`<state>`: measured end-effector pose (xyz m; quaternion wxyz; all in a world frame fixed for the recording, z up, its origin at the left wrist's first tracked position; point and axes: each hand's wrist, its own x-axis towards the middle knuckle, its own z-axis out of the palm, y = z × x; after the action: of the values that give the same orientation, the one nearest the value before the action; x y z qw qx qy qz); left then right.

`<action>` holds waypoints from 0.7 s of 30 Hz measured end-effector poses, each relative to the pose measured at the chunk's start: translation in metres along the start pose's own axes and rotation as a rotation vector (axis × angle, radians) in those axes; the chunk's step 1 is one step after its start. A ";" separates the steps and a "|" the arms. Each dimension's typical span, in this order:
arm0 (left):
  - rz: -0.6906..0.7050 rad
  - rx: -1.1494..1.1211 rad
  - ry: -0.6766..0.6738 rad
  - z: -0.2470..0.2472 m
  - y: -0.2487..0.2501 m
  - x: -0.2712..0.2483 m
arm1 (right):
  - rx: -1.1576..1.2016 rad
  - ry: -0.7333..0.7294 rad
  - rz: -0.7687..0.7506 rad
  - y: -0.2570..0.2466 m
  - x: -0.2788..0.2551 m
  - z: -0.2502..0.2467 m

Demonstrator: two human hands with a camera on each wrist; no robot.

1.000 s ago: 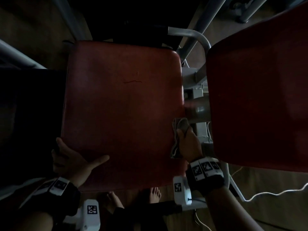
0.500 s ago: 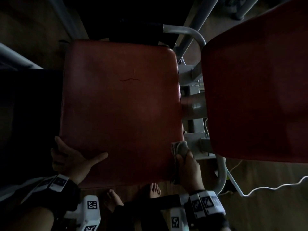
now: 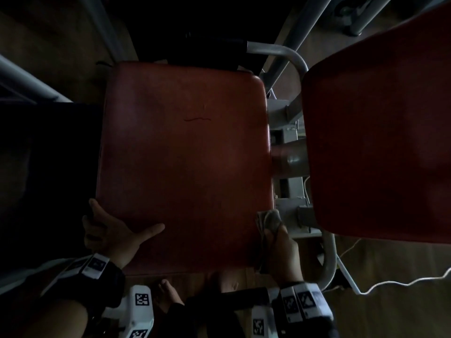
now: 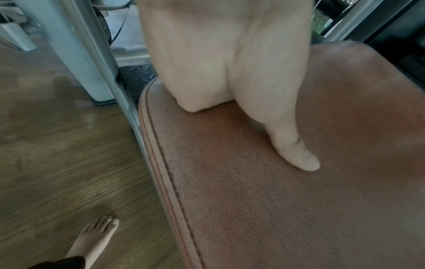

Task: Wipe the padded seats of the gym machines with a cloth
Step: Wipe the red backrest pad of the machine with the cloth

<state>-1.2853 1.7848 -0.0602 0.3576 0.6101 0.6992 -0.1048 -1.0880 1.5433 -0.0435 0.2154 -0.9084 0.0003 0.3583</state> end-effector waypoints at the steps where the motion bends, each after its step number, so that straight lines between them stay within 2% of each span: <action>1: -0.005 0.002 -0.004 0.000 0.000 0.000 | -0.010 -0.001 0.006 0.002 -0.002 0.001; 9: 0.022 -0.001 -0.012 0.001 -0.003 0.000 | -0.042 0.043 -0.090 -0.024 0.037 0.001; 13: 0.016 -0.001 -0.012 0.001 -0.004 0.002 | -0.041 0.058 -0.136 -0.010 0.029 0.003; 17: 0.018 -0.015 0.010 0.000 -0.002 0.000 | -0.027 0.006 -0.035 0.004 0.005 0.006; 21: 0.012 -0.012 -0.015 -0.001 -0.003 0.002 | -0.030 0.031 -0.057 0.002 0.010 0.012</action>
<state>-1.2882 1.7861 -0.0614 0.3672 0.6113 0.6934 -0.1032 -1.0888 1.5480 -0.0587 0.2118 -0.9167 -0.0275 0.3377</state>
